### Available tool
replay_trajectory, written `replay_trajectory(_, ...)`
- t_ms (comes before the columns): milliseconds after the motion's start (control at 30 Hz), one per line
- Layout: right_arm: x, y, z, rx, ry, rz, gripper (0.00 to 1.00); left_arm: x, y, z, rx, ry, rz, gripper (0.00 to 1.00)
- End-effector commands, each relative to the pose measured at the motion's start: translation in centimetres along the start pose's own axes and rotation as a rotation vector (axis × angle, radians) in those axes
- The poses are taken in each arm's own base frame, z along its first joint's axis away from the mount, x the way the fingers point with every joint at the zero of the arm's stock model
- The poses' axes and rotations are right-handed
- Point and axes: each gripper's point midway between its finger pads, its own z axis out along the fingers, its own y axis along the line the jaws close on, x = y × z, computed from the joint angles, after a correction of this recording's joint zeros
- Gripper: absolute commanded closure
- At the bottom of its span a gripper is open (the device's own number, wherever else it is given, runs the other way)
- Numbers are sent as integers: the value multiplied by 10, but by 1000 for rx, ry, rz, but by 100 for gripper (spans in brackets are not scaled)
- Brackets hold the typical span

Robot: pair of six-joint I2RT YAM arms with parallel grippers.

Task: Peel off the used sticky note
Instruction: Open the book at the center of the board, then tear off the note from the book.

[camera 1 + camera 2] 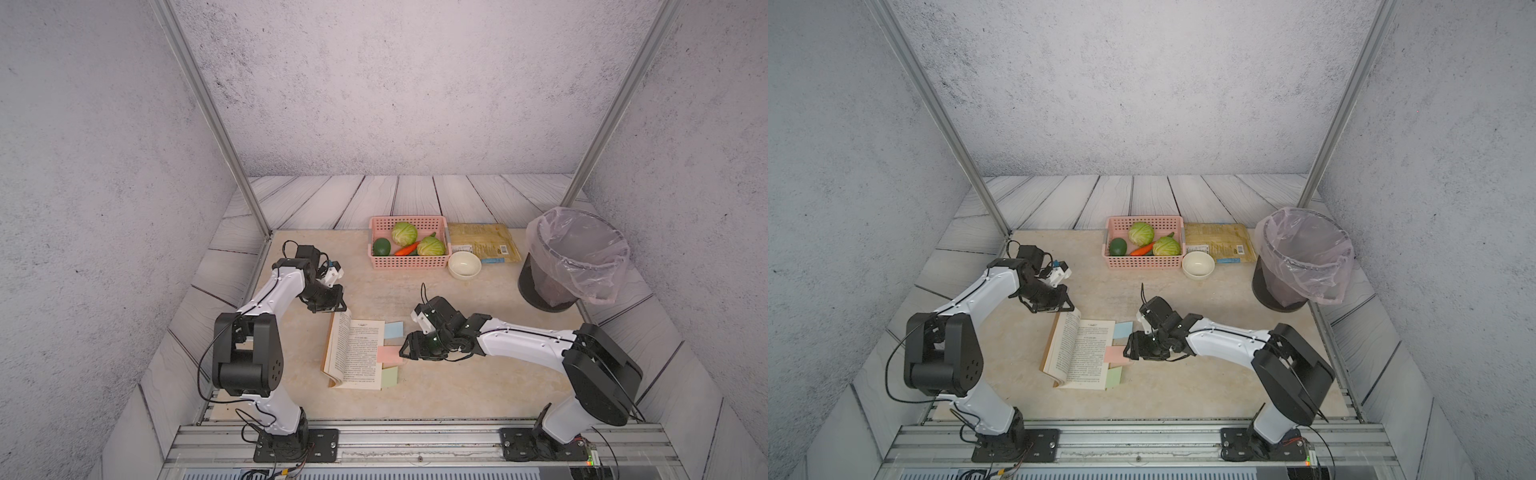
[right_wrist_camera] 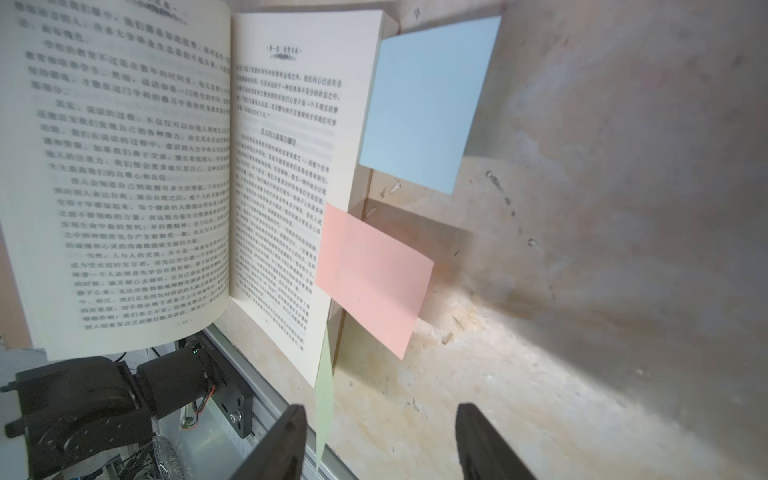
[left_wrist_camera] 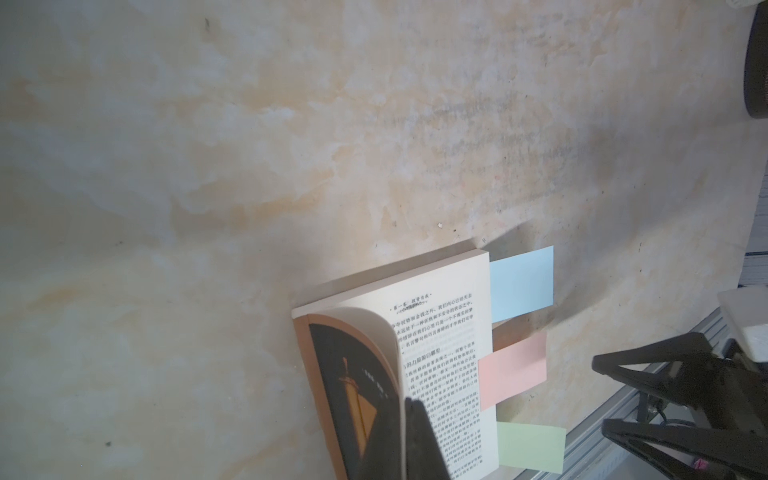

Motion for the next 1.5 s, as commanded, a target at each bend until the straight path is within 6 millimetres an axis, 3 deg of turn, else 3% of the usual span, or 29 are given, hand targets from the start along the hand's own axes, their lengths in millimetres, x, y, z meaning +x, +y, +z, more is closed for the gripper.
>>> replay_trajectory(0,-3,4,6,-37,4,29,40,4,-3,-1,39,10,12,100)
replay_trajectory(467,-11,-11,32,8,4,40,44,7,3,7,54,32,-14,100)
replay_trajectory(700,-14,-2,45,-46,30,35,45,8,4,11,63,45,-26,100)
replay_trajectory(1100,-18,-2,44,-43,5,34,62,9,6,9,64,41,-36,100)
replay_trajectory(1367,-14,-1,47,-58,12,41,63,8,9,9,68,42,-47,100)
replay_trajectory(1467,-13,-4,46,-44,1,44,69,9,10,10,68,45,-54,100)
